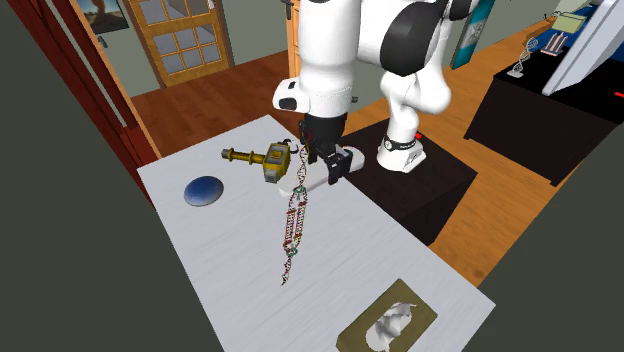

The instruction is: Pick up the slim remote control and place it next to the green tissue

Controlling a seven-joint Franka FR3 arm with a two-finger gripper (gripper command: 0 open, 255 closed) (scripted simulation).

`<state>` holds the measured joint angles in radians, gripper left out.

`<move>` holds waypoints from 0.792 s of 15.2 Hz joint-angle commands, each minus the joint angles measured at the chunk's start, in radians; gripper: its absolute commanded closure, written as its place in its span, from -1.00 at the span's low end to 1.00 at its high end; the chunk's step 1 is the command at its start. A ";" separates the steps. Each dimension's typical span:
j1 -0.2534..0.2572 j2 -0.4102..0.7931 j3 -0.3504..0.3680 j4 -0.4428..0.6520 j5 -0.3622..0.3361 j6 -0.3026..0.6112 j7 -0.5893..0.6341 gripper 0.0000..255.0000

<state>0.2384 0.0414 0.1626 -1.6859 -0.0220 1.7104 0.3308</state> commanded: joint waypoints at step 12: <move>0.146 -0.075 0.148 -0.087 0.023 0.010 0.291 1.00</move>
<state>0.3725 -0.0273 0.2982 -1.7664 -0.0021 1.7202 0.5969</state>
